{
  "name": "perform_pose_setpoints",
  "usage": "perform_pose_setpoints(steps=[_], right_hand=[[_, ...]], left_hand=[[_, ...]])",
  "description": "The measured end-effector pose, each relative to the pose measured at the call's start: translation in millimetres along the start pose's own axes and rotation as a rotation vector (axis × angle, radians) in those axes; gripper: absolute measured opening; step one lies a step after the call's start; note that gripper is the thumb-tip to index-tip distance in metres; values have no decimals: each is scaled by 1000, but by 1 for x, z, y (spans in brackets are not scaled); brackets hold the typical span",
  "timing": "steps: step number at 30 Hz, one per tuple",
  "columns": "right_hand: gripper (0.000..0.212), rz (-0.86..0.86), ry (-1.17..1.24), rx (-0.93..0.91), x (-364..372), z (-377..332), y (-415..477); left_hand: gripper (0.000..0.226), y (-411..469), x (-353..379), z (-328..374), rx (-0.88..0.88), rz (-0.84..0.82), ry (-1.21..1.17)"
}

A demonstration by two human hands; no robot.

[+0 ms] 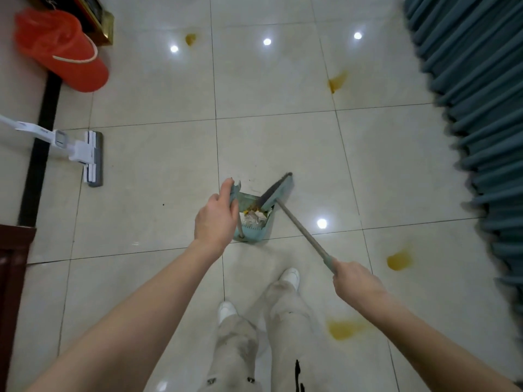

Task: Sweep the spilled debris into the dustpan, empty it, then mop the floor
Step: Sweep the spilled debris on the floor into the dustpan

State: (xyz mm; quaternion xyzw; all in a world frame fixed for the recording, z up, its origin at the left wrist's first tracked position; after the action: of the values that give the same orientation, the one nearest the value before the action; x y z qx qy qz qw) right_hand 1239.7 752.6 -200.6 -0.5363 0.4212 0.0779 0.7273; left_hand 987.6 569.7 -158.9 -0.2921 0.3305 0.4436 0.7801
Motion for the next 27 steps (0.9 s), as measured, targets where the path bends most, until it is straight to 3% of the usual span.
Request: perform_pose_setpoints(steps=[6,10,19,27], right_hand=[[32,120,69,63,-35,30,2],[25,155,123,69,-46,13,25],[29,115,267,142,-45,-46,99],[44,16,54,1,18,-45,35]], left_hand=[[41,-2,-1,-1,17,2,1],[41,-4,-5,-4,21,14,21],[40,-6,-2,-7,37,53,43],[41,-4,-3,-3,28,40,45]])
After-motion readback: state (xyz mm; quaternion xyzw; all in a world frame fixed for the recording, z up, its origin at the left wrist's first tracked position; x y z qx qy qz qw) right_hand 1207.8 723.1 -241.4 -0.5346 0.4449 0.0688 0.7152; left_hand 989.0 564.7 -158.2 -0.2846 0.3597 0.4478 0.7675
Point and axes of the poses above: each hand's wrist, its own y-axis towards the middle knuckle, its own x-axis out of the palm, z = x × y, the point moved 8 cm from there along y, towards the middle knuckle, and after that the axes turned 11 degrees about -y, right-handed, at the moved point
